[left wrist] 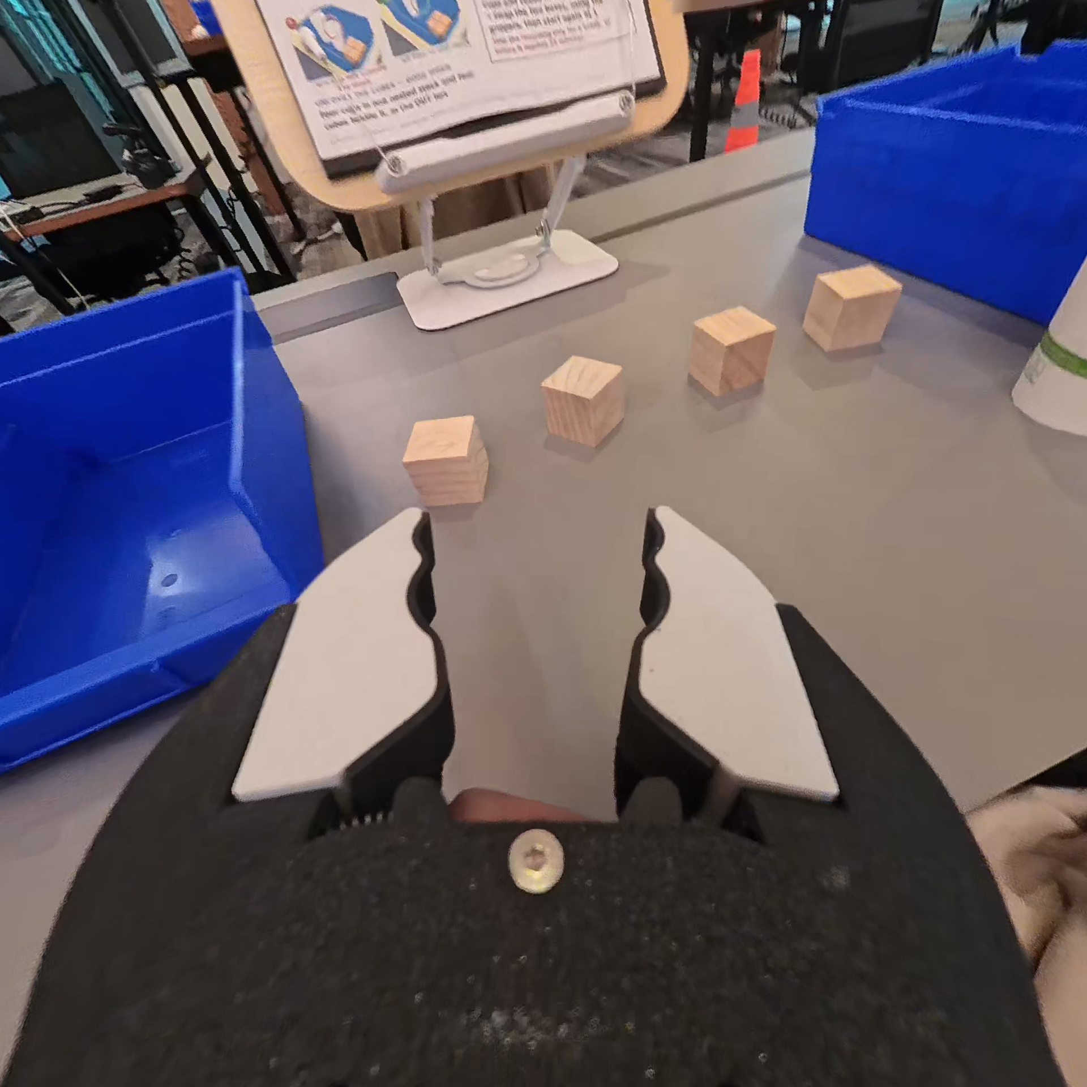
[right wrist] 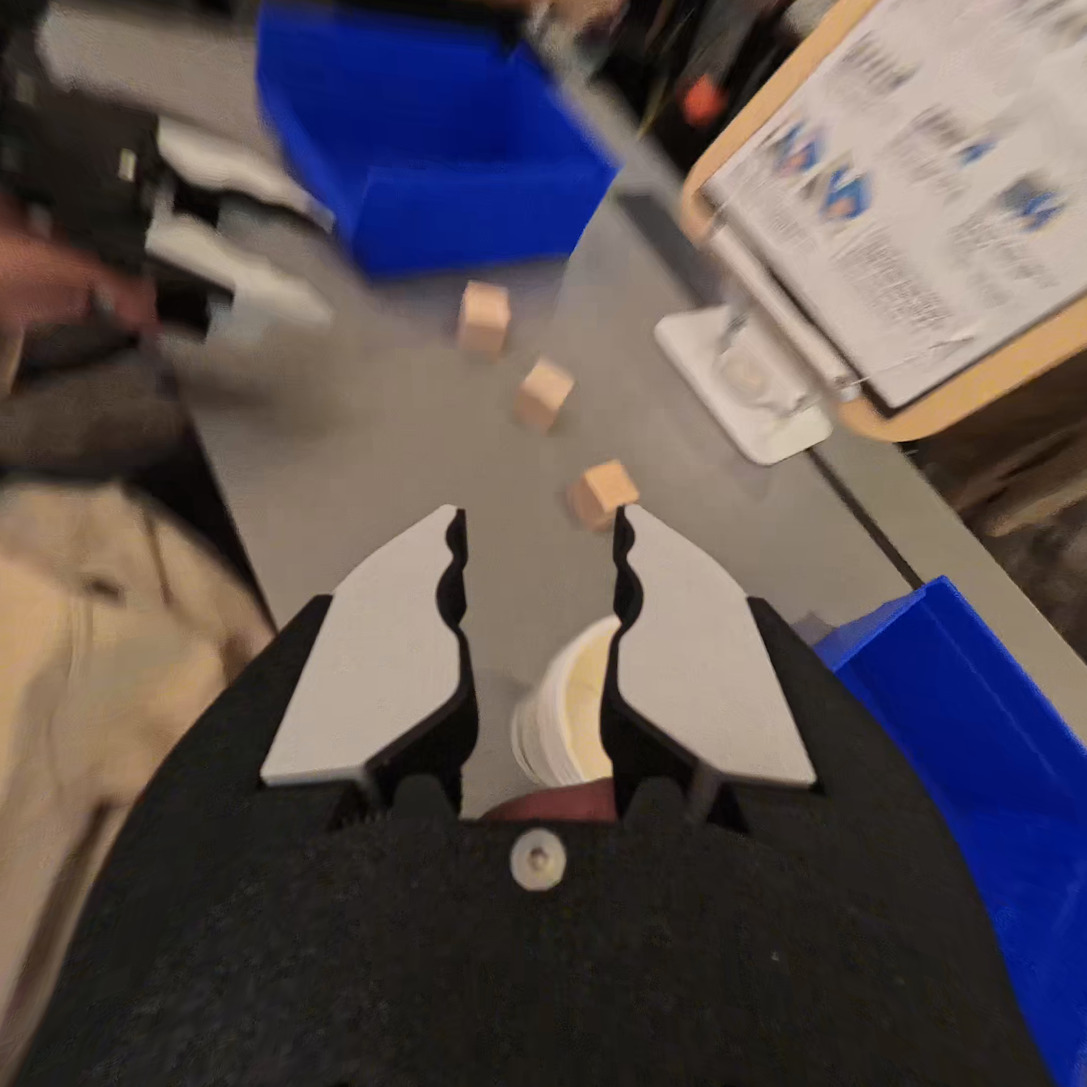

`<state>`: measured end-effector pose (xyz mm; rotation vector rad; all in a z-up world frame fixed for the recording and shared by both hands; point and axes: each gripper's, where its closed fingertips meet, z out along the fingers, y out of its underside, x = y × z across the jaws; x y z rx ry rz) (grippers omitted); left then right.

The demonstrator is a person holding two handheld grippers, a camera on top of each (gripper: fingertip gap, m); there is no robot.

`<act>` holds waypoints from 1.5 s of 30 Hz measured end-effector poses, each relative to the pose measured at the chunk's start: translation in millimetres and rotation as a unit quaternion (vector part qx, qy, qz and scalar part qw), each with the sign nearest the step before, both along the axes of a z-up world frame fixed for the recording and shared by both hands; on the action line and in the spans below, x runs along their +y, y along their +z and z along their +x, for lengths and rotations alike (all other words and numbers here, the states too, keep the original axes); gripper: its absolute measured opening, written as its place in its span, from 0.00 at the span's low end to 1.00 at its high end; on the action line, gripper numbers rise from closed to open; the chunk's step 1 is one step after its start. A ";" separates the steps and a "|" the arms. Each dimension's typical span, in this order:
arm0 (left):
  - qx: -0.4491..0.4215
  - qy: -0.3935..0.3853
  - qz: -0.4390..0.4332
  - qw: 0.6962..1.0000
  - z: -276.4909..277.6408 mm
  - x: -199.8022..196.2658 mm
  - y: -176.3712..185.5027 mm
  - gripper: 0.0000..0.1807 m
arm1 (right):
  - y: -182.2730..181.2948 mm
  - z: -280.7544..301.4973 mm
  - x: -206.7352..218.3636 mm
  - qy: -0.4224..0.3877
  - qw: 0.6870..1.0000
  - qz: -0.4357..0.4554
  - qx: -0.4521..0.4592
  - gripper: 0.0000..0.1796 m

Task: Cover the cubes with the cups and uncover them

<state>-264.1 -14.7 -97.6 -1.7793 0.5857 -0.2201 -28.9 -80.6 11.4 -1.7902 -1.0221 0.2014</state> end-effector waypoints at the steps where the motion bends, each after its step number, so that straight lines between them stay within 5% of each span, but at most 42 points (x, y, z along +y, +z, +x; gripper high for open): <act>1: -0.008 0.007 0.006 1.000 -2.2 0.6 3.2 0.38 | 1.5 -6.7 -2.6 -0.031 0.998 0.032 0.048 0.27; 6: -0.043 0.011 0.010 0.999 -2.7 -6.4 16.2 0.37 | -28.0 -46.5 -17.0 -0.121 0.964 0.114 0.208 0.32; 9: -0.031 0.032 0.033 0.998 -8.2 -3.3 16.7 0.37 | -63.8 -57.4 -18.7 -0.163 0.947 0.163 0.225 0.29; 14: -0.050 0.043 -0.004 0.998 -7.9 2.6 -2.4 0.37 | -122.3 -64.3 -11.4 -0.194 0.958 0.087 0.191 0.33; 31: -0.029 -0.008 -0.041 0.999 21.3 -7.3 -20.7 0.37 | -111.7 -56.8 -18.9 -0.169 0.956 0.072 0.230 0.37; 39: -0.015 -0.045 -0.009 0.999 29.2 -22.9 -2.8 0.37 | -154.1 61.2 -30.7 -0.343 0.932 0.037 0.109 0.41; 45: -0.015 -0.055 -0.009 0.998 30.1 -23.9 -1.7 0.37 | -161.0 87.9 7.4 -0.386 0.907 -0.036 0.166 0.50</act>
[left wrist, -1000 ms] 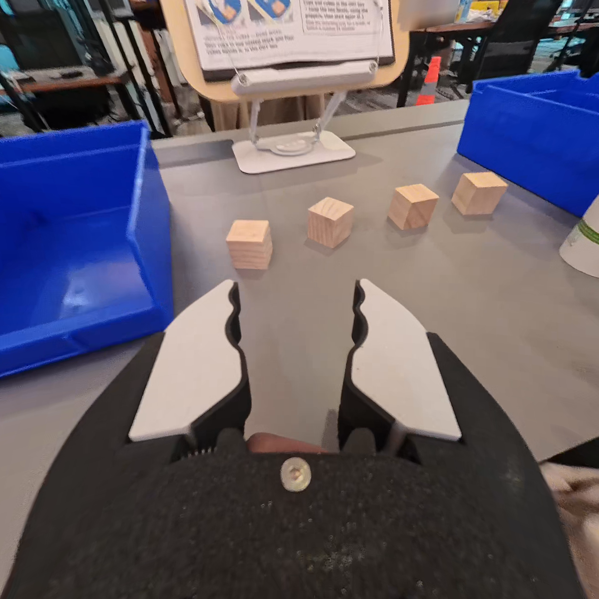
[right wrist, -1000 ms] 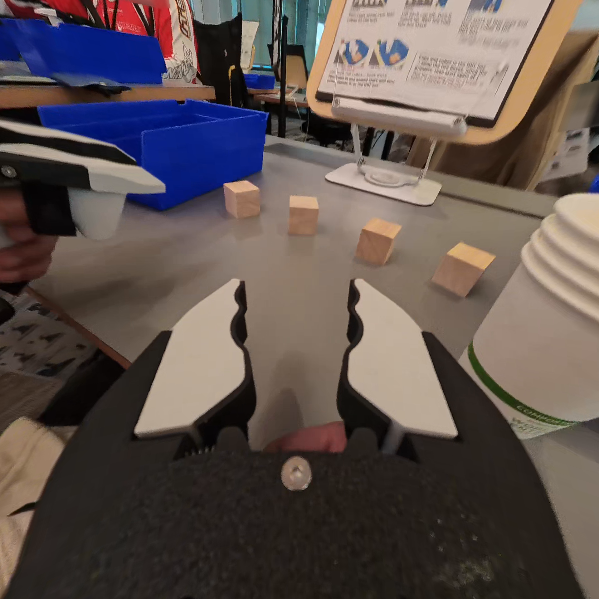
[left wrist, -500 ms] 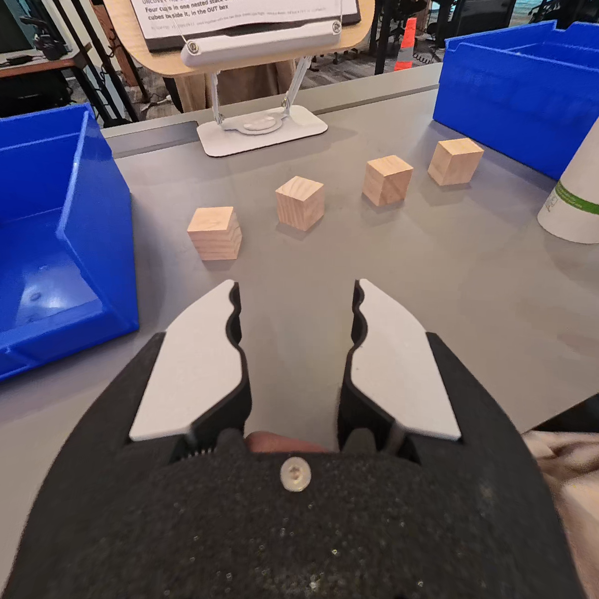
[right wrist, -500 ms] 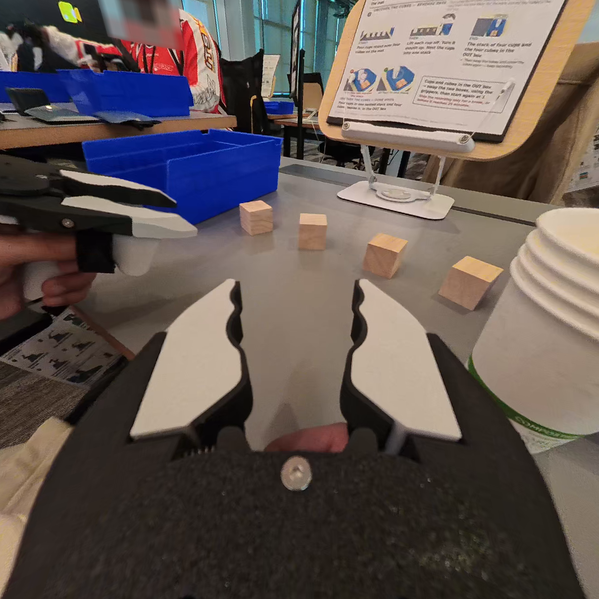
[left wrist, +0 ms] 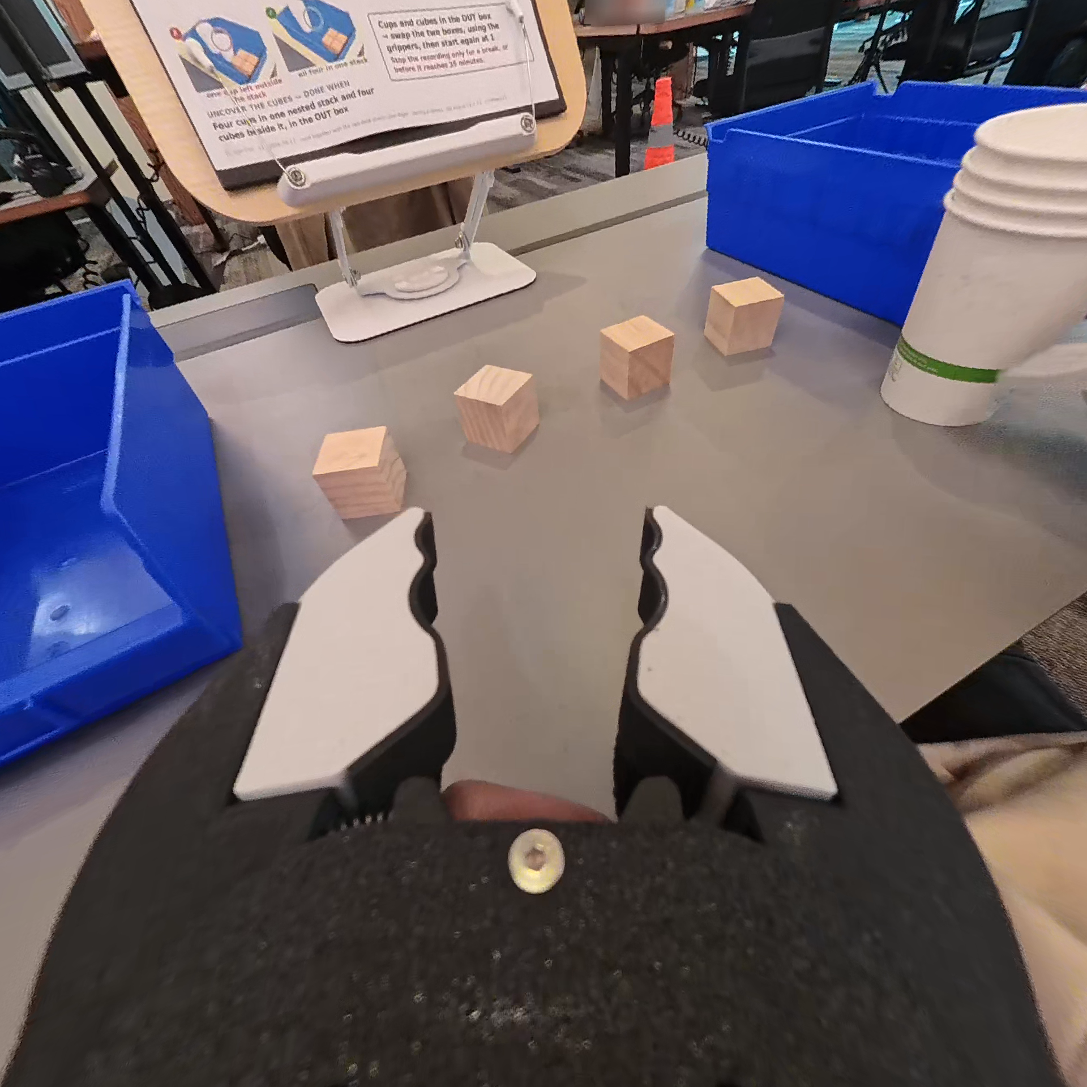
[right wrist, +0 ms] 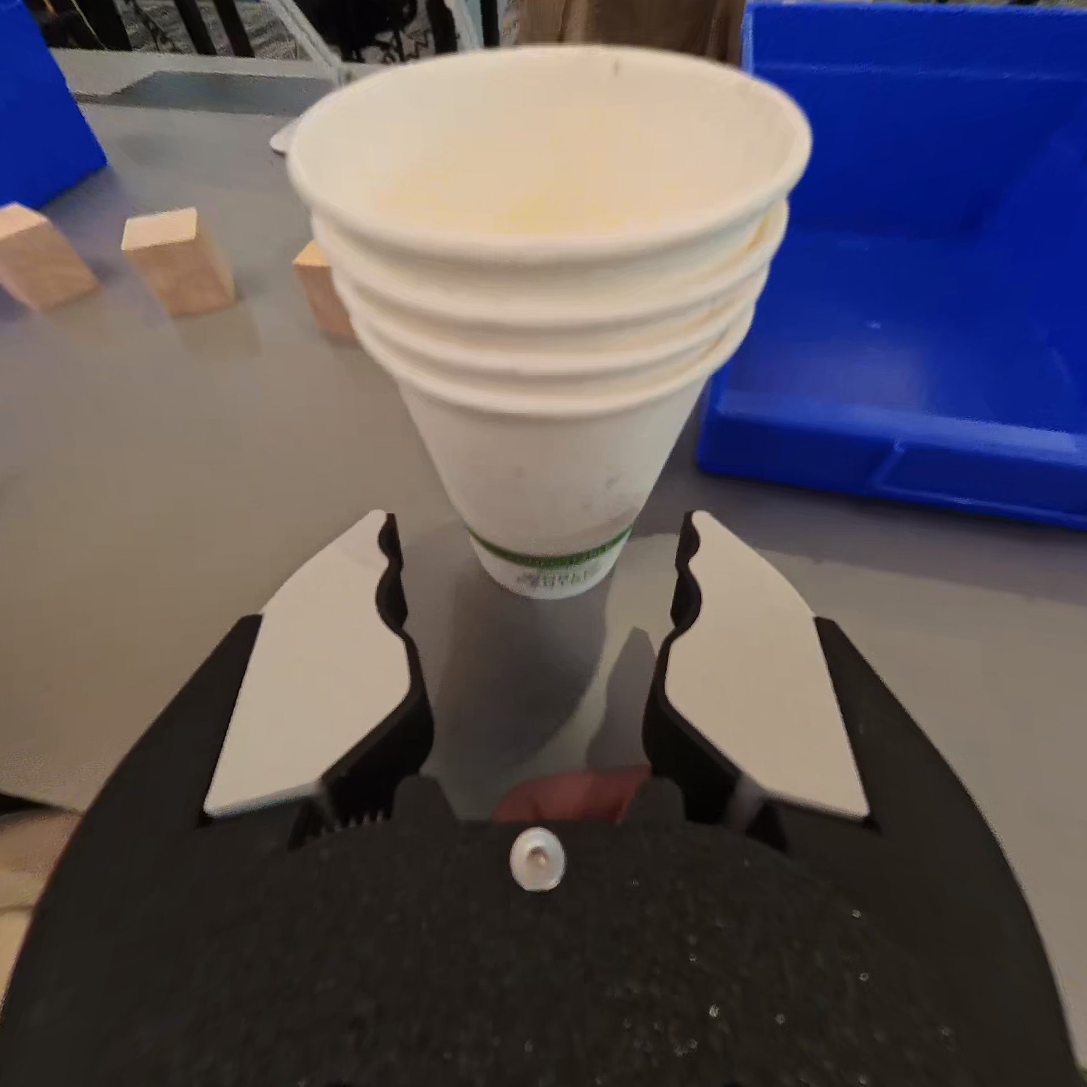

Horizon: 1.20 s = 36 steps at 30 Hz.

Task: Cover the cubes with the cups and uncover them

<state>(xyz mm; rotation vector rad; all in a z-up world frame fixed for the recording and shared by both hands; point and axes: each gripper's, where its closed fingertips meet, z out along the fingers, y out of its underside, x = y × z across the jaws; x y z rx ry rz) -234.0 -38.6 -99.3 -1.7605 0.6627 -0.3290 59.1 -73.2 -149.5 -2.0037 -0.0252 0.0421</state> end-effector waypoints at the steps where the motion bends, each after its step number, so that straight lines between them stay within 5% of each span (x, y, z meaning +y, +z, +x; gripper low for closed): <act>1: 0.000 -0.002 -0.004 1.000 0.6 -0.6 -0.7 0.37 | 1.2 0.2 6.1 -0.001 1.000 -0.008 0.007 0.51; 10: 0.011 -0.010 0.020 1.000 2.9 -6.8 7.2 0.37 | -0.6 -1.6 45.1 -0.015 0.998 -0.038 0.040 0.50; 16: 0.013 -0.006 0.027 1.000 -0.9 -5.8 10.5 0.36 | 10.0 -7.7 28.3 0.001 1.000 -0.008 0.030 0.49; 23: 0.009 -0.014 0.009 1.000 1.4 -6.1 5.7 0.36 | 109.7 52.5 3.7 -0.039 0.992 0.117 -0.039 0.50; 29: 0.021 -0.016 0.015 1.000 5.9 -7.3 2.3 0.36 | 148.5 115.7 109.9 0.033 0.990 0.138 -0.019 0.50; 36: 0.038 -0.012 0.015 0.999 7.0 -4.1 -4.4 0.36 | 71.2 187.3 235.5 -0.005 1.000 0.013 0.018 0.50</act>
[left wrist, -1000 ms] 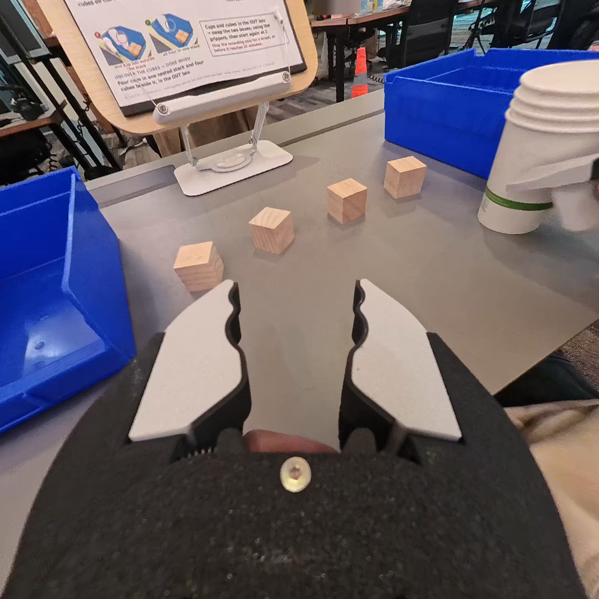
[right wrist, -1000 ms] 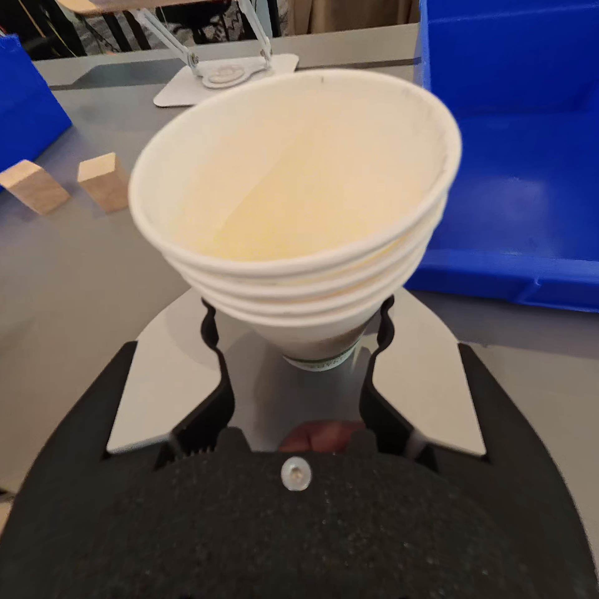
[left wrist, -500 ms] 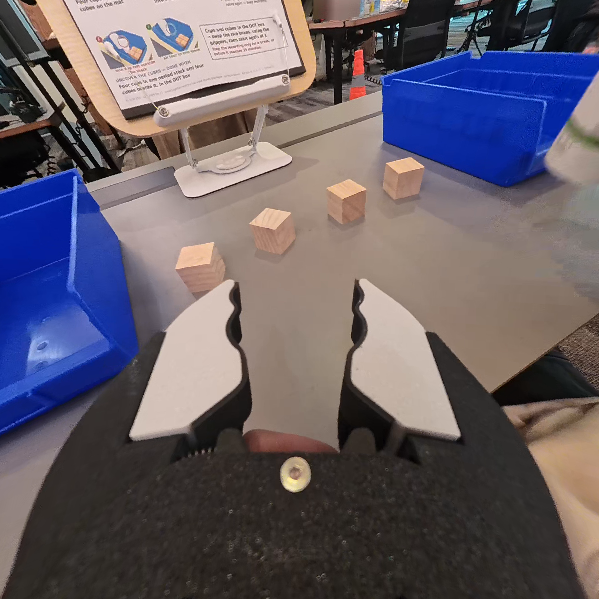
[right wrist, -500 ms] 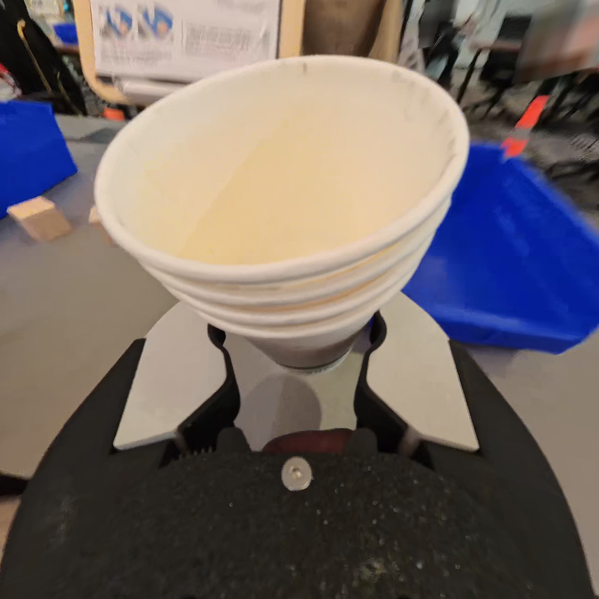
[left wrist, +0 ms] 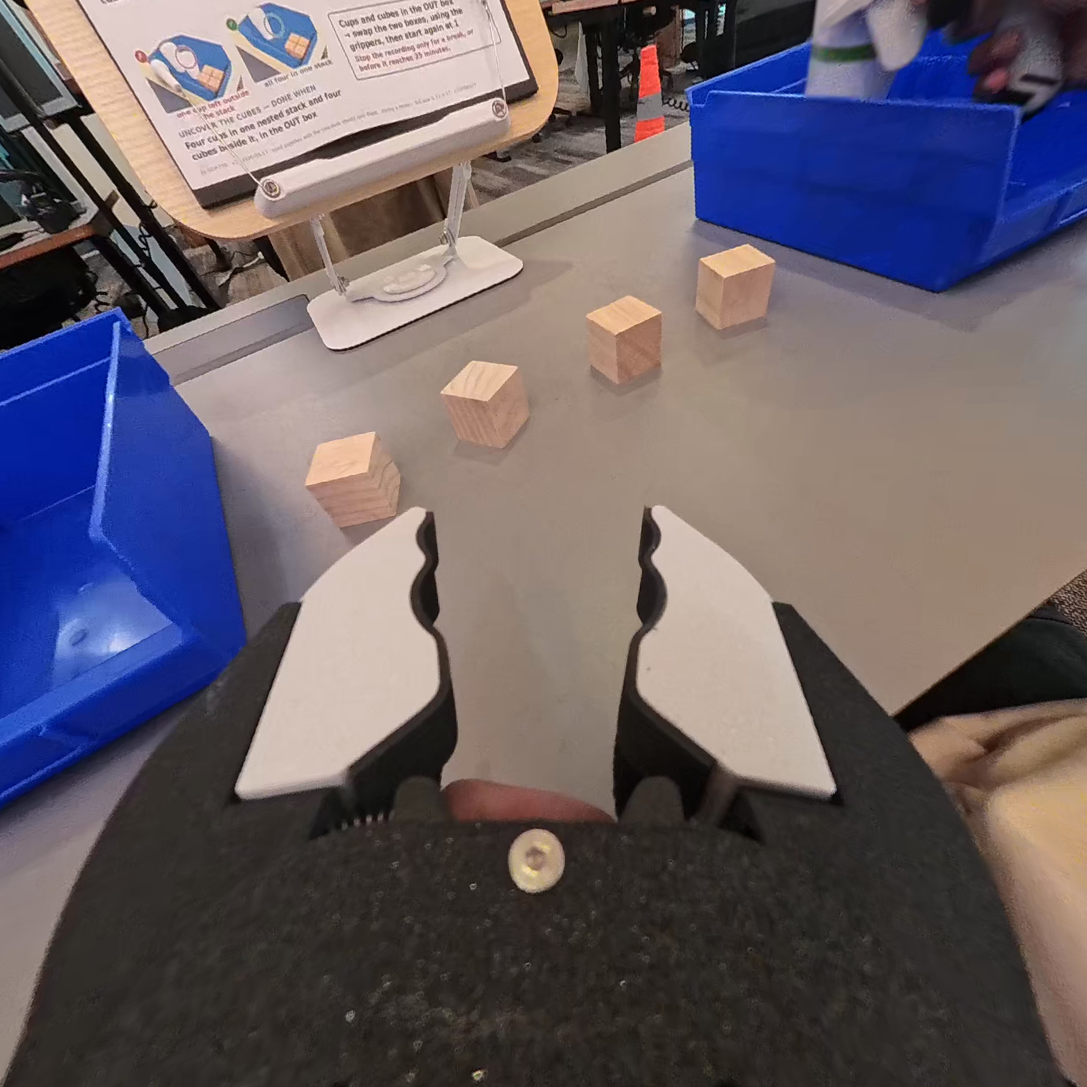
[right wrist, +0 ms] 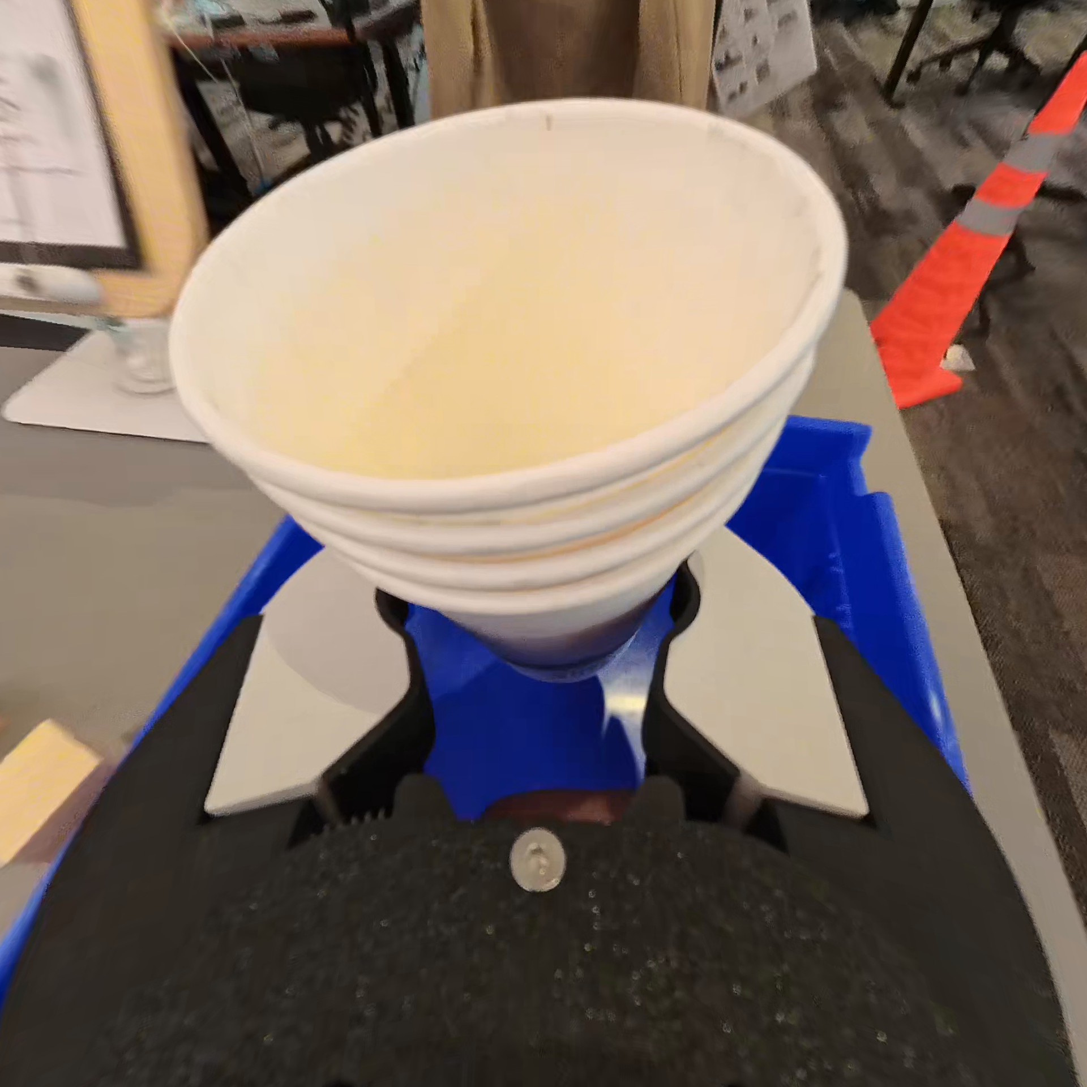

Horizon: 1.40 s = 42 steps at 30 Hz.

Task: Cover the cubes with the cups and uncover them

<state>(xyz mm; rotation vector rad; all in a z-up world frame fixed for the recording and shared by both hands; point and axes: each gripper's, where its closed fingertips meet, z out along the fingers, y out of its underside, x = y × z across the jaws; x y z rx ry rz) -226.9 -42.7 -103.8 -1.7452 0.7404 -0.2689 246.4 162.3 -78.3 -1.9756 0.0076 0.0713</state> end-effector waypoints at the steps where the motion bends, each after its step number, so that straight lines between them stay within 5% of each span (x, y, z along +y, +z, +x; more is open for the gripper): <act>1: 0.001 0.000 0.000 1.000 0.4 0.1 -0.4 0.36 | -10.1 3.5 7.9 -0.008 1.000 -0.013 0.004 0.50; 9: 0.013 -0.007 -0.005 1.000 4.3 -1.8 -7.8 0.36 | -67.7 6.6 28.7 -0.028 0.996 -0.081 0.001 0.51; 16: 0.014 -0.010 -0.008 1.000 5.1 -1.6 -8.6 0.36 | -71.1 11.8 17.8 -0.041 0.995 -0.093 0.025 0.55; 20: 0.015 -0.009 -0.002 1.000 3.3 -2.1 -6.1 0.36 | -51.0 -9.0 -26.4 0.003 0.992 -0.113 0.051 0.56; 27: -0.007 0.029 -0.006 1.000 -15.3 13.0 -4.4 0.36 | 49.0 -102.5 -175.5 0.071 0.994 0.083 0.030 0.49; 33: -0.037 0.078 0.002 0.996 -34.4 25.7 0.1 0.36 | 18.1 -182.3 -244.2 0.065 0.985 0.140 0.075 0.48; 40: -0.013 0.089 0.003 0.996 -36.4 28.7 -10.6 0.36 | -23.7 -230.9 -233.8 0.112 0.985 0.108 0.077 0.47; 42: -0.009 0.086 0.006 0.996 -34.9 28.6 -9.8 0.36 | -17.0 -239.8 -222.4 0.152 0.984 0.088 0.015 0.47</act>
